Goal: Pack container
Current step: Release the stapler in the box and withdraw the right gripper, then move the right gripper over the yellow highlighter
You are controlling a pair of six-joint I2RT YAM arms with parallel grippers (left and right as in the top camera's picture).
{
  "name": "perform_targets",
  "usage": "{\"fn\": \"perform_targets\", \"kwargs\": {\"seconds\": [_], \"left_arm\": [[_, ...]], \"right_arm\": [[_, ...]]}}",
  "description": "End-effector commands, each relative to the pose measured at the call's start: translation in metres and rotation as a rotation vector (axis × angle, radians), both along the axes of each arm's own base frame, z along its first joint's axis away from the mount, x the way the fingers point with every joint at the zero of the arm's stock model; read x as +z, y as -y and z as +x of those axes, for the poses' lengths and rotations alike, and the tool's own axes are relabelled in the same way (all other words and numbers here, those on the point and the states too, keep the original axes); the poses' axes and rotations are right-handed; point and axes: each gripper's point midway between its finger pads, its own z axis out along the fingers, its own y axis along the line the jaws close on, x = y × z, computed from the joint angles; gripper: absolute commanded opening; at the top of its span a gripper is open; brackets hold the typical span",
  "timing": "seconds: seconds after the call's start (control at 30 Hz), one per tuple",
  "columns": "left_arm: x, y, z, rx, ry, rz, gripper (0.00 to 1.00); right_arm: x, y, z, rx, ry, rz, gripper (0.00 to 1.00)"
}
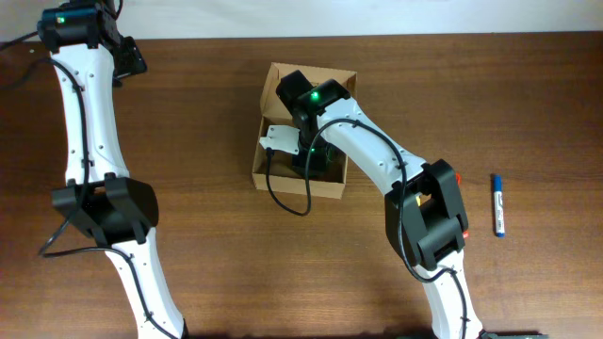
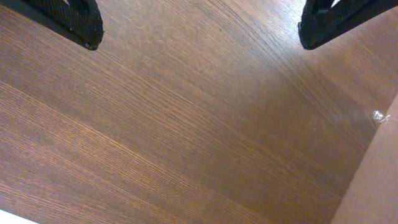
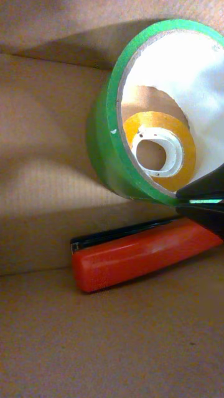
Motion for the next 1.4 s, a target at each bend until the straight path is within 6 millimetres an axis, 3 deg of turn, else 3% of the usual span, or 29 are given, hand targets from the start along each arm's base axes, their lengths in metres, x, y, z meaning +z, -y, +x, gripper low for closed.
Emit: {"fn": "perform_targets", "kwargs": {"seconds": [0.0, 0.13, 0.23, 0.3, 0.33, 0.43, 0.5, 0.57, 0.63, 0.7, 0.77, 0.8, 0.83, 0.87, 0.93, 1.1, 1.23, 1.37], "left_arm": [[0.014, -0.001, -0.004, -0.01, 0.02, 0.009, 1.0], [0.014, -0.001, -0.004, -0.01, 0.02, 0.009, 1.0], [0.014, -0.001, -0.004, -0.01, 0.02, 0.009, 1.0], [0.014, -0.001, -0.004, -0.01, 0.02, 0.009, 1.0], [0.014, -0.001, -0.004, -0.01, 0.02, 0.009, 1.0], [0.014, -0.001, -0.004, -0.01, 0.02, 0.009, 1.0], [0.014, -0.001, -0.004, -0.01, 0.02, 0.009, 1.0], [0.014, -0.001, -0.004, -0.01, 0.019, 0.009, 1.0], [0.014, -0.001, -0.004, -0.01, 0.02, 0.009, 1.0], [0.014, -0.001, -0.004, -0.01, 0.02, 0.009, 1.0], [0.014, -0.001, -0.004, -0.01, 0.02, 0.009, 1.0], [0.014, -0.001, -0.004, -0.01, 0.02, 0.009, 1.0], [0.014, -0.001, -0.004, -0.01, 0.02, 0.009, 0.99], [0.014, -0.001, -0.004, -0.01, 0.019, 0.009, 0.99], [0.014, -0.001, -0.004, -0.01, 0.02, 0.009, 1.0], [0.014, -0.001, -0.004, -0.01, 0.02, 0.009, 1.0], [0.014, -0.001, -0.004, -0.01, 0.02, 0.009, 1.0], [0.014, -0.001, -0.004, -0.01, 0.02, 0.009, 1.0]], "right_arm": [[0.012, -0.005, 0.008, -0.02, 0.029, 0.022, 0.04], [0.066, 0.003, 0.031, -0.243, 0.119, 0.121, 0.04], [0.132, 0.034, 0.046, -0.405, 0.214, 0.235, 0.03], [0.183, 0.067, 0.056, -0.538, 0.305, 0.314, 0.04], [0.209, 0.095, 0.061, -0.636, 0.353, 0.355, 0.04], [0.247, 0.171, 0.065, -0.969, 0.396, 0.43, 0.04], [0.25, 0.224, 0.053, -1.188, 0.374, 0.432, 0.04], [0.238, 0.252, 0.03, -1.287, 0.366, 0.404, 0.04], [0.217, 0.265, 0.005, -1.338, 0.386, 0.362, 0.04], [0.165, 0.279, -0.05, -1.447, 0.31, 0.205, 0.04], [0.115, 0.275, -0.091, -1.524, 0.155, 0.117, 0.04], [0.093, 0.266, -0.106, -1.52, 0.061, 0.104, 0.13], [0.078, 0.263, -0.115, -1.519, 0.016, 0.083, 0.35], [0.065, 0.263, -0.119, -1.524, 0.003, 0.071, 0.51], [0.054, 0.264, -0.114, -1.583, 0.013, 0.093, 0.57], [0.025, 0.264, -0.098, -1.694, -0.021, 0.064, 0.54], [-0.017, 0.244, -0.091, -1.652, -0.091, -0.017, 0.53], [-0.04, 0.233, -0.089, -1.611, -0.109, -0.063, 0.51]]}}
